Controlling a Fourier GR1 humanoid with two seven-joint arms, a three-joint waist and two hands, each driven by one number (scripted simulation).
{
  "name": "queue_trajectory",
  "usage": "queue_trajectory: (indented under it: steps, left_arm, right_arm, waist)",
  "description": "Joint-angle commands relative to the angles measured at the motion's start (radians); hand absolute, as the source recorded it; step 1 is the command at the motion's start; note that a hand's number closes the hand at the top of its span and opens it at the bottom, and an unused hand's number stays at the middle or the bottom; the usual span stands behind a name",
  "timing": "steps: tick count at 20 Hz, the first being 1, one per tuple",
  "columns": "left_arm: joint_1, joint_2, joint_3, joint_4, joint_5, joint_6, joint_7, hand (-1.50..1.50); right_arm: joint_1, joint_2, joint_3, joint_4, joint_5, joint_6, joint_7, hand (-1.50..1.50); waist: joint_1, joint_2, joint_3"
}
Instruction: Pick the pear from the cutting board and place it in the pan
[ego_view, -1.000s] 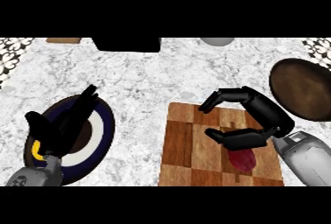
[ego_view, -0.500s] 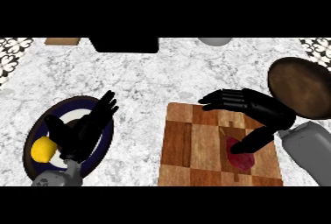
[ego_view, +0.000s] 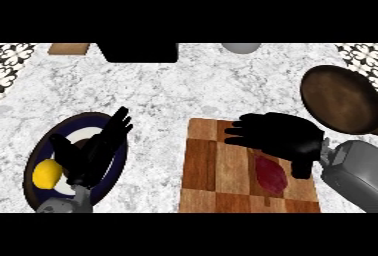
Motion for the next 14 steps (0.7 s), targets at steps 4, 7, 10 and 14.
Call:
queue_trajectory:
  steps: [4, 7, 10, 14]
  left_arm:
    - [-0.001, -0.024, -0.007, 0.018, -0.018, 0.011, -0.016, 0.0]
    - [0.02, -0.023, -0.004, -0.002, -0.016, 0.004, -0.019, 0.0]
    - [-0.015, -0.047, -0.006, 0.022, -0.038, 0.015, -0.013, 0.0]
    - [-0.007, -0.031, 0.024, 0.066, -0.038, -0.045, -0.055, 0.0]
  right_arm:
    - [-0.011, -0.013, 0.168, -0.162, 0.185, 0.255, 0.27, -1.5]
    - [0.042, 0.062, 0.194, -0.259, 0.2, 0.379, 0.433, -1.5]
    - [0.14, 0.115, 0.192, -0.279, 0.251, 0.395, 0.505, -1.5]
    - [0.228, 0.172, 0.208, -0.254, 0.347, 0.366, 0.515, -1.5]
  waist:
    - [-0.013, 0.004, 0.002]
    - [-0.012, 0.003, 0.003]
    - [-0.008, 0.008, 0.004]
    - [-0.002, 0.011, 0.004]
